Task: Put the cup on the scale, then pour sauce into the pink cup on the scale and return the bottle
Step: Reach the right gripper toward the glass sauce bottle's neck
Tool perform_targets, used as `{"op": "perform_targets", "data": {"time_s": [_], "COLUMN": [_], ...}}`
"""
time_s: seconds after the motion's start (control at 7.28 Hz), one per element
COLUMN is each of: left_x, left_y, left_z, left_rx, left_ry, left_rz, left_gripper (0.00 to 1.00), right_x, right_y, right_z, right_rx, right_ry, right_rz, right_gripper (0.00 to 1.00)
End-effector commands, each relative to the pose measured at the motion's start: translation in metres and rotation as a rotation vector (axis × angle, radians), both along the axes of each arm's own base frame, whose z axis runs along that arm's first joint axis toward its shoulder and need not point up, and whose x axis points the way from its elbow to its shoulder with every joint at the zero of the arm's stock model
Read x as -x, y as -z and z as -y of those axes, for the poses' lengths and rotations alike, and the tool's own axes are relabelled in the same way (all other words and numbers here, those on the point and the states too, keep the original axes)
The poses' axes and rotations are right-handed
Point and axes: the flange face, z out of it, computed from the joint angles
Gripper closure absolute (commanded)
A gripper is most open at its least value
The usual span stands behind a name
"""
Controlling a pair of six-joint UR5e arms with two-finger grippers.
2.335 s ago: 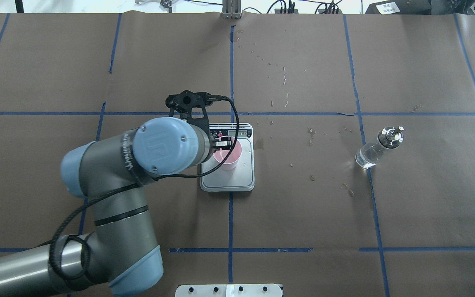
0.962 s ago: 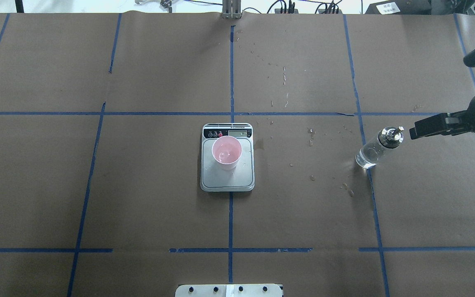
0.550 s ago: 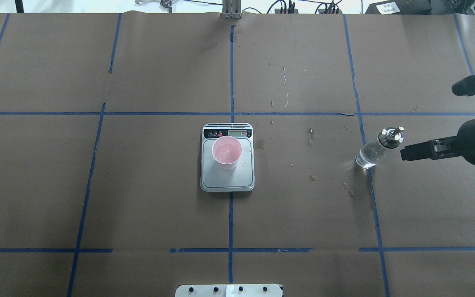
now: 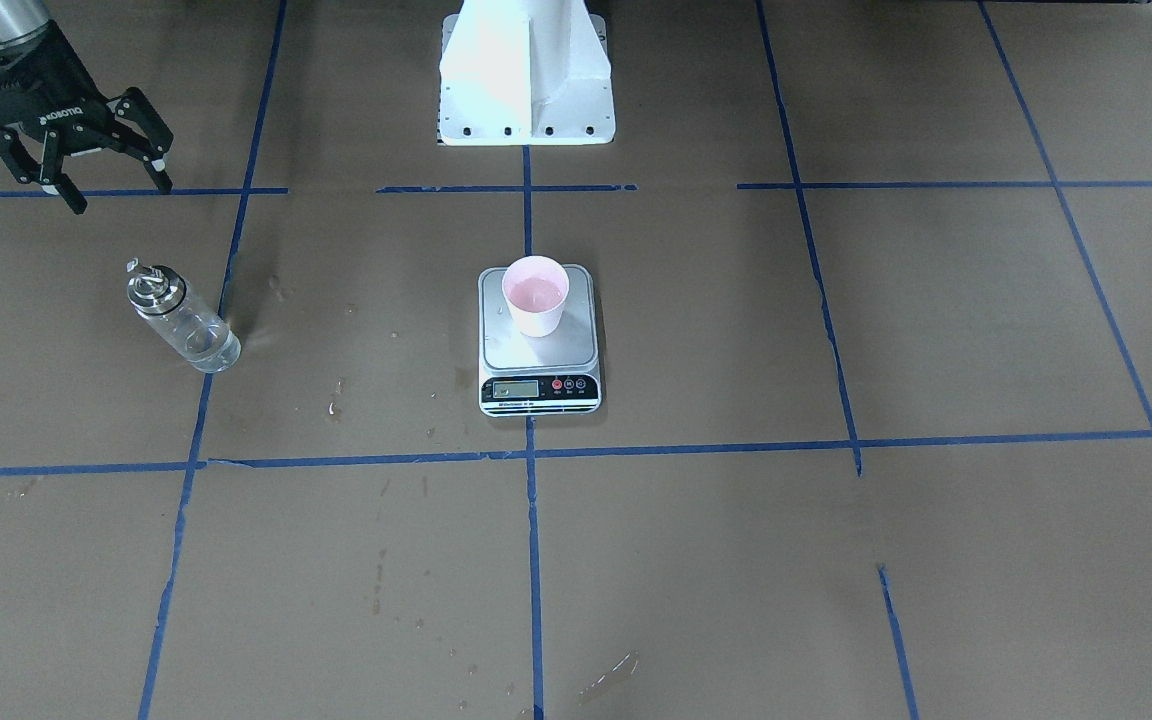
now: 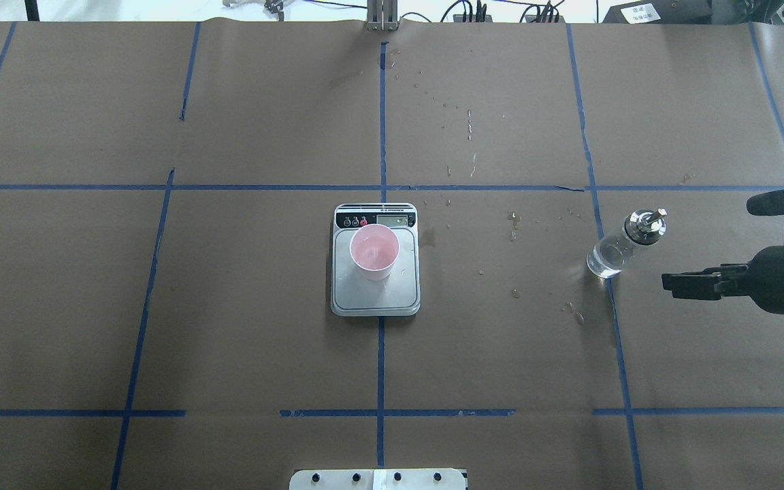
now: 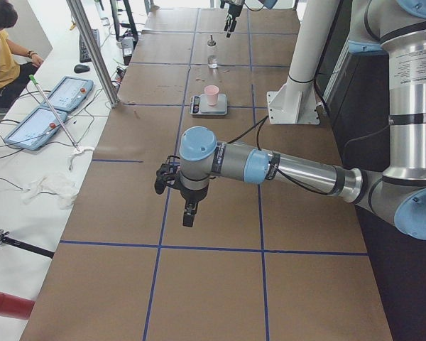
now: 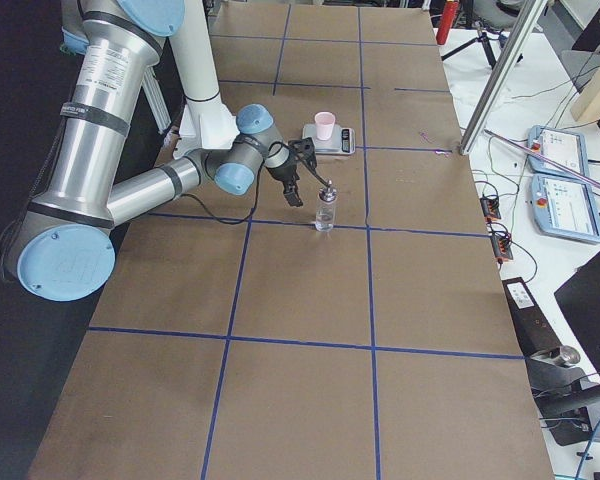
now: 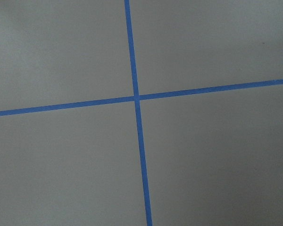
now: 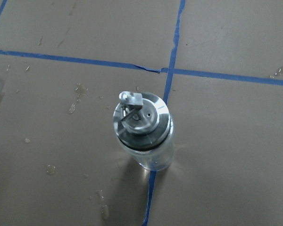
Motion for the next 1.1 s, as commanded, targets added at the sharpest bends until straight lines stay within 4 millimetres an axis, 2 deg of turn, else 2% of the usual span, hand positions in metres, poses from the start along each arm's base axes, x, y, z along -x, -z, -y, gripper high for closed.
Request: {"op": "perform_targets", "data": {"time_s": [0.0,0.14,0.55,0.96], "left_x": [0.000,0.000,-0.001,-0.001], "left_y": [-0.005,-0.004,-0.003,-0.002], "left_z": [-0.001,-0.002,-0.002,-0.002], "left_rx": [0.009,0.007,0.004,0.001], "left_ry": [0.000,0.000,-0.002,-0.002], "left_rz": [0.000,-0.001,-0.002,-0.002], "left_gripper": [0.00,0.00,0.00,0.00], "right_x": [0.022,0.033,0.073,0.083], "right_y": [-0.032,-0.034,-0.047,-0.047], "right_z": [0.001,0.001,0.023,0.025], "right_rx": [-0.059,-0.063,-0.104,-0.111], "right_ry": [-0.069,-0.116,-0.172,-0.174], "right_rz": [-0.003,-0.005,-0.030,-0.030], "right_gripper": [0.00,0.00,0.00,0.00]}}
